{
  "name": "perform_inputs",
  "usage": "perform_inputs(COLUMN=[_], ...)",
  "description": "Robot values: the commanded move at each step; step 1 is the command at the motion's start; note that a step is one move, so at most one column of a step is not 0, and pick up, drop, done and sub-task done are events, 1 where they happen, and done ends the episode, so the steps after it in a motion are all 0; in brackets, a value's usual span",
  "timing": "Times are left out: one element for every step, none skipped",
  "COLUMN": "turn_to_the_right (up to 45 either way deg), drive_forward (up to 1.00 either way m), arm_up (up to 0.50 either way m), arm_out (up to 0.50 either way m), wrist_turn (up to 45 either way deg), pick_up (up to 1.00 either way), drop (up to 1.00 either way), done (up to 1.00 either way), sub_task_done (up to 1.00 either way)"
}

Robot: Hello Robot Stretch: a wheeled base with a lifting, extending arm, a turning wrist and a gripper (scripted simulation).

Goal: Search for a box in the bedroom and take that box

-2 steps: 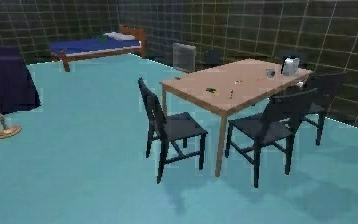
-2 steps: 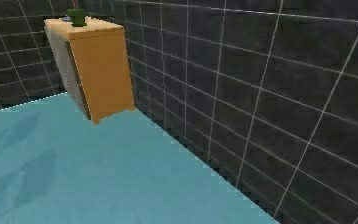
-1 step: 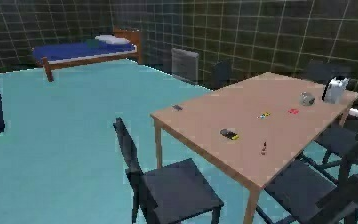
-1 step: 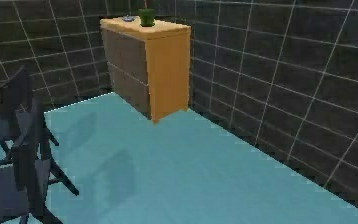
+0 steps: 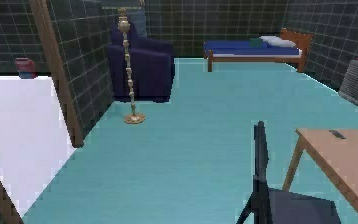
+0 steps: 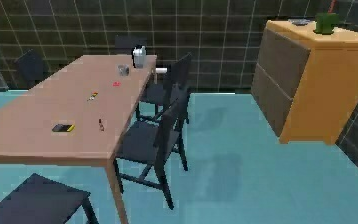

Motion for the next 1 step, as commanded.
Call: perform_inputs(turn_to_the_right=[0.0], drive_forward=[0.95], arm_up=[0.0], arm_out=[0.0], wrist_turn=[0.0], pick_up=[0.0], drop=[0.0], done=[0.0], sub_task_done=[0.0])
